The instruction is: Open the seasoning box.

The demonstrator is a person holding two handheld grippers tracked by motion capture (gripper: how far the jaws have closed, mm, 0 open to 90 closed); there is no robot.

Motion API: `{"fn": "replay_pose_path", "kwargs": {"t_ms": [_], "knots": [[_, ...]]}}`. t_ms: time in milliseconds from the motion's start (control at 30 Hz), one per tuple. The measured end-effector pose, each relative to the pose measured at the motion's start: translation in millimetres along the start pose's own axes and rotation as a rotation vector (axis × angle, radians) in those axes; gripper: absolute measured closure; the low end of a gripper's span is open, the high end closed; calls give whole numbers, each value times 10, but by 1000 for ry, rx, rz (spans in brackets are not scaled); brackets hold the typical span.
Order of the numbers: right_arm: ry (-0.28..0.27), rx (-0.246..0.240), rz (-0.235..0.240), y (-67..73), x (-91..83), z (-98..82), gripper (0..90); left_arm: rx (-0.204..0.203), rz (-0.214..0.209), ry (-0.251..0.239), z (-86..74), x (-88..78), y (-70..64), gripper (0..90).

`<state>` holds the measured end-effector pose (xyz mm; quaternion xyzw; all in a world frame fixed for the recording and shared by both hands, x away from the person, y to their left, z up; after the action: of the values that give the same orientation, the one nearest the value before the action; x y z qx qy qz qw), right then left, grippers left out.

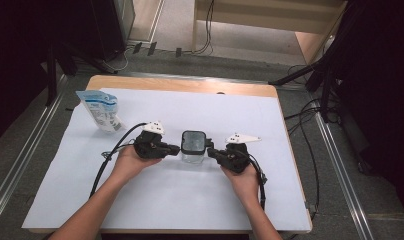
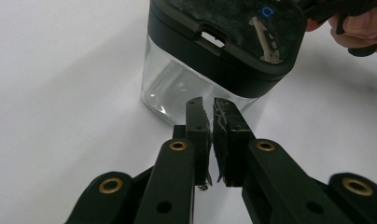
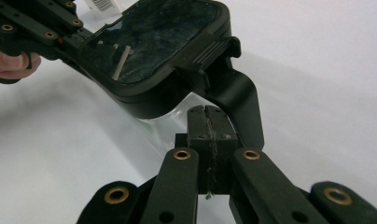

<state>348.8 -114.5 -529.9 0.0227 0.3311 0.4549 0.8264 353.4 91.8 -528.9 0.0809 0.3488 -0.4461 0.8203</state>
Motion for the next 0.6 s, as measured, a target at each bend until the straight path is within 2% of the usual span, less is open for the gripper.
{"fn": "replay_pose_path", "kwargs": {"t_ms": [100, 167, 233, 300, 400, 500, 600], "knots": [[1, 4, -3, -25, -9, 0, 900, 1, 1, 5, -4, 2, -3, 814], [2, 0, 5, -33, -15, -1, 900, -5, -2, 2, -4, -11, 18, 722], [1, 2, 5, -24, -37, 1, 900, -3, -29, -9, -2, -30, 30, 634], [0, -6, 12, -18, -71, 5, 900, 15, -43, -6, -6, -54, 36, 519], [15, -33, 0, -22, -120, 12, 900, 36, -38, -16, -1, -84, 42, 373], [17, -24, -3, -53, -184, 17, 900, 46, -70, -20, -2, -101, 46, 155], [19, -14, -5, -111, -220, 14, 900, 64, -90, -26, -2, -116, 55, 133]]}}
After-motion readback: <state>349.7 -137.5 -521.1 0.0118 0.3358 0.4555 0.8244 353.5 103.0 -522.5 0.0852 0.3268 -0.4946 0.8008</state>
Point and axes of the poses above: each handheld gripper's, and its own axes: x roughly forward along the jaws, z roughly out of its top, y roughly to its left, the point moved 6 cm from there along x, roughly forward along the jaws, and after that the axes turned 7 degrees about z, right-handed, at the moved point
